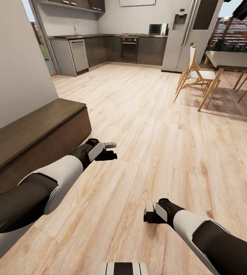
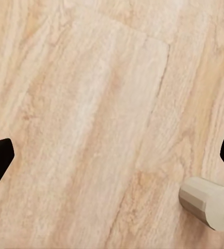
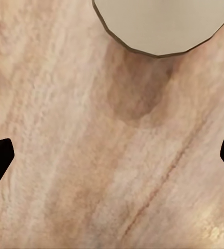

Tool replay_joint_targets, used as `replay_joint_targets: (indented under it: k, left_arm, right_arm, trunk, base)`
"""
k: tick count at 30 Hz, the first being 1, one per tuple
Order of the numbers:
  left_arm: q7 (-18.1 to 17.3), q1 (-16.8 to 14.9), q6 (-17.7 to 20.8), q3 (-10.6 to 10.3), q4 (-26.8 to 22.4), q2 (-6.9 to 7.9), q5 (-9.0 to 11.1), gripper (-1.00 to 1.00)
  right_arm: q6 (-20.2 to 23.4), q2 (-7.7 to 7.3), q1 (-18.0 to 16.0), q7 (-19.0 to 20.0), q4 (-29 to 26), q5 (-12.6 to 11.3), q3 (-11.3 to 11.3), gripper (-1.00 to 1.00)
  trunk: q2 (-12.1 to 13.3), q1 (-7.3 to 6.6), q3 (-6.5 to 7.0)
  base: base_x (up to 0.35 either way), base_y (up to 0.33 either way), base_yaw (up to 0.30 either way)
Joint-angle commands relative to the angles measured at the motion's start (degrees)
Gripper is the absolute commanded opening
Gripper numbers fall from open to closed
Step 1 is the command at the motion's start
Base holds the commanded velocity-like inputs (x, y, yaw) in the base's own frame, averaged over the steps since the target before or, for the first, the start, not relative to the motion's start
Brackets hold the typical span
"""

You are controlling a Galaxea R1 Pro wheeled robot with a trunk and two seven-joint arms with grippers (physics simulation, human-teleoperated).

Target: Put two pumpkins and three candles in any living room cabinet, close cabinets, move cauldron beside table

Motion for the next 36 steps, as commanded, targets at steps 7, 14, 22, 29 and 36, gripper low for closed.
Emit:
replay_joint_targets:
  k: [7,14,22,29,36]
  left_arm:
    - [0.4,0.0,0.2,-0.2,-0.1,0.0,0.5,1.0]
    - [0.4,0.0,0.2,-0.2,-0.1,0.0,0.5,1.0]
    - [0.4,0.0,0.2,-0.2,-0.1,0.0,0.5,1.0]
    - [0.4,0.0,0.2,-0.2,-0.1,0.0,0.5,1.0]
    - [0.4,0.0,0.2,-0.2,-0.1,0.0,0.5,1.0]
  right_arm:
    - [-4.8,0.04,0.9,-0.3,0.0,-0.6,0.3,1.0]
    - [-7.6,-0.1,1.5,-0.3,0.0,-0.6,0.2,1.0]
    - [-13.7,-0.36,2.2,-0.3,0.1,-0.6,0.2,1.0]
    - [-14.2,-0.79,2.2,-0.3,0.1,-0.6,0.2,1.0]
    - [-14.2,-0.84,2.2,-0.3,0.1,-0.5,0.2,1.0]
  trunk:
    - [-0.1,0.11,-1.16]
    - [-0.1,0.11,-1.16]
    - [-0.1,0.19,-1.82]
    - [-0.2,0.34,-3.15]
    - [-0.2,0.34,-3.15]
  base:
    - [0.0,0.0,0.0]
    - [0.0,0.0,0.0]
    - [0.0,0.0,0.0]
    - [0.0,0.0,0.0]
    - [0.0,0.0,0.0]
